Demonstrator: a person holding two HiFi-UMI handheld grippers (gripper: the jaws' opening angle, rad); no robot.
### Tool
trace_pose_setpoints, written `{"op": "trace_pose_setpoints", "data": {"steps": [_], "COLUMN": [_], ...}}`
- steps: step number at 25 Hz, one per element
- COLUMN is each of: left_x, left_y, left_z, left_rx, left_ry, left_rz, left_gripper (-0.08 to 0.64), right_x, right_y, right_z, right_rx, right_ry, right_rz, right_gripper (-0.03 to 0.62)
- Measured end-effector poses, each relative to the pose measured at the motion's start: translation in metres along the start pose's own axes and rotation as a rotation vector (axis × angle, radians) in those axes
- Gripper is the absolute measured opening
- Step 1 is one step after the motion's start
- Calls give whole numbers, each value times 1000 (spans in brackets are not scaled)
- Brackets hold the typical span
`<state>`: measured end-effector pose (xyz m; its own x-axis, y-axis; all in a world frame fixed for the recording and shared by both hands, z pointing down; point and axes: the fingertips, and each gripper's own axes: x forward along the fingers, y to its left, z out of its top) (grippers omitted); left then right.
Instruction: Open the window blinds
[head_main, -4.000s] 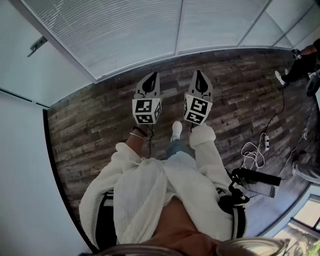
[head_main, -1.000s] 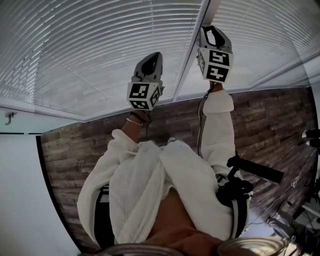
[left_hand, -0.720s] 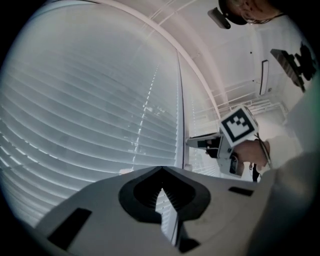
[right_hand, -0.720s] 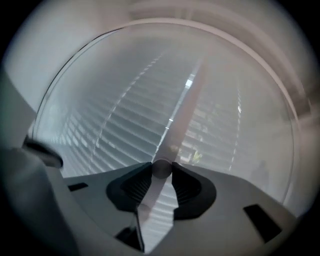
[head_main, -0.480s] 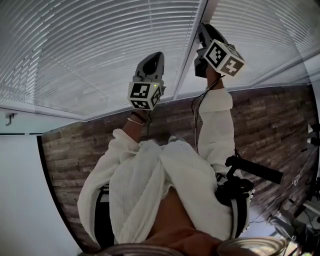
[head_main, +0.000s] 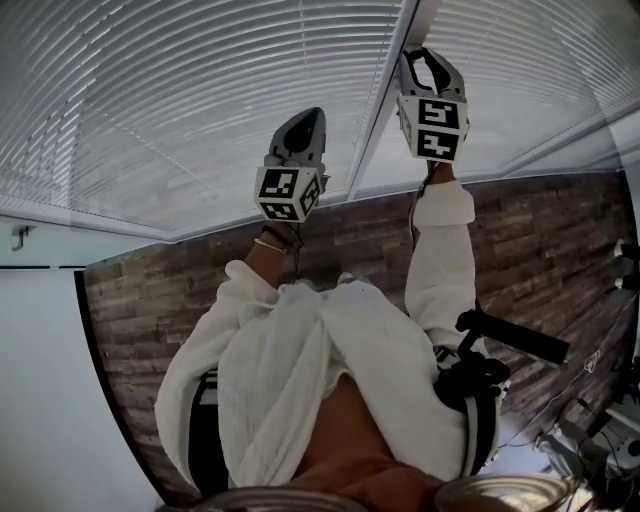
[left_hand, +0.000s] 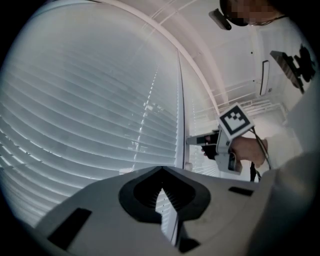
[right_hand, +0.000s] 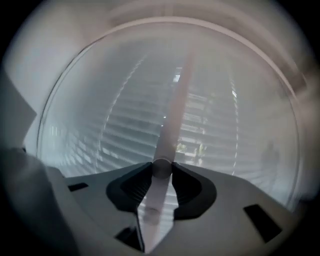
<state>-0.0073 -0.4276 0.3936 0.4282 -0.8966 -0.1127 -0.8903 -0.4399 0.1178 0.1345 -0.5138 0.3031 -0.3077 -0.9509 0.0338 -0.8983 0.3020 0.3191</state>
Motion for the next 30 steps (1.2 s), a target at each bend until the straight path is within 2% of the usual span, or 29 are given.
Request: {"op": "trace_pose_setpoints", "data": {"steps": [2, 3, 4, 5, 6, 7, 8, 10, 11, 12, 13, 14, 15, 16, 19, 20, 21, 22, 23, 24, 25, 28, 29, 30], "left_x": [0, 0, -1, -1, 0, 0, 1, 5, 6, 7, 7, 7, 6, 5, 0, -2, -4, -6, -8, -10, -11, -13, -13, -12], "left_y": [-2, -3, -3, -3, -3, -2, -2, -3, -3, -4, -4, -4, -4, -4, -2, -1, 1, 3, 6, 8, 9, 11, 11, 11], "left_z": [2, 3, 3, 3, 3, 2, 1, -3, -4, -5, -5, -5, -4, -3, 2, 5, 7, 9, 9, 8, 6, -3, -5, -7], "left_rx": [0, 1, 2, 1, -1, -2, -2, 4, 6, 7, 7, 8, 8, 8, 13, 16, 18, 17, 15, 13, 13, 16, 13, 10], "left_ry": [-2, -3, -3, -3, -3, -1, 2, 10, 14, 16, 17, 17, 15, 13, 7, 2, -2, -5, -5, -2, 3, 23, 27, 29], "left_rz": [-5, -8, -10, -12, -12, -12, -13, -14, -13, -11, -9, -7, -5, -5, -4, -3, 1, 7, 14, 20, 24, 29, 28, 27], "left_gripper": [-2, -2, -2, -2, -2, -2, -2, -2, -2, -2, -2, -2, -2, -2, -2, -2, -2, -2, -2, -2, -2, -2, -2, -2], "right_x": [-1, -2, -2, -2, -2, -1, 0, 2, 2, 2, 2, 1, 0, -1, -3, -3, -3, -3, -2, -3, -3, -4, -4, -4], "right_y": [-6, -9, -11, -12, -12, -11, -8, -1, 2, 5, 6, 6, 5, 3, -4, -6, -6, -6, -6, -5, -3, 4, 7, 8], "right_z": [5, 7, 9, 10, 11, 11, 12, 11, 11, 10, 9, 8, 7, 6, 1, 1, 2, 3, 4, 4, 4, 2, 2, 2], "right_rx": [497, 673, 761, 758, 672, 521, 319, -146, -339, -470, -530, -511, -410, -236, 408, 562, 664, 710, 692, 603, 443, -191, -338, -424], "right_ry": [-70, -85, -85, -73, -56, -35, -9, 49, 67, 73, 67, 51, 28, 1, -55, -61, -64, -65, -61, -51, -31, 60, 75, 78], "right_rz": [88, 112, 115, 101, 77, 47, 12, -56, -72, -76, -73, -66, -56, -40, 45, 67, 80, 84, 80, 66, 40, -66, -85, -93], "right_gripper": [127, 127, 127, 127, 127, 127, 127, 127, 126, 127, 127, 127, 127, 127, 127, 127, 127, 127, 127, 127, 127, 127, 127, 127]}}
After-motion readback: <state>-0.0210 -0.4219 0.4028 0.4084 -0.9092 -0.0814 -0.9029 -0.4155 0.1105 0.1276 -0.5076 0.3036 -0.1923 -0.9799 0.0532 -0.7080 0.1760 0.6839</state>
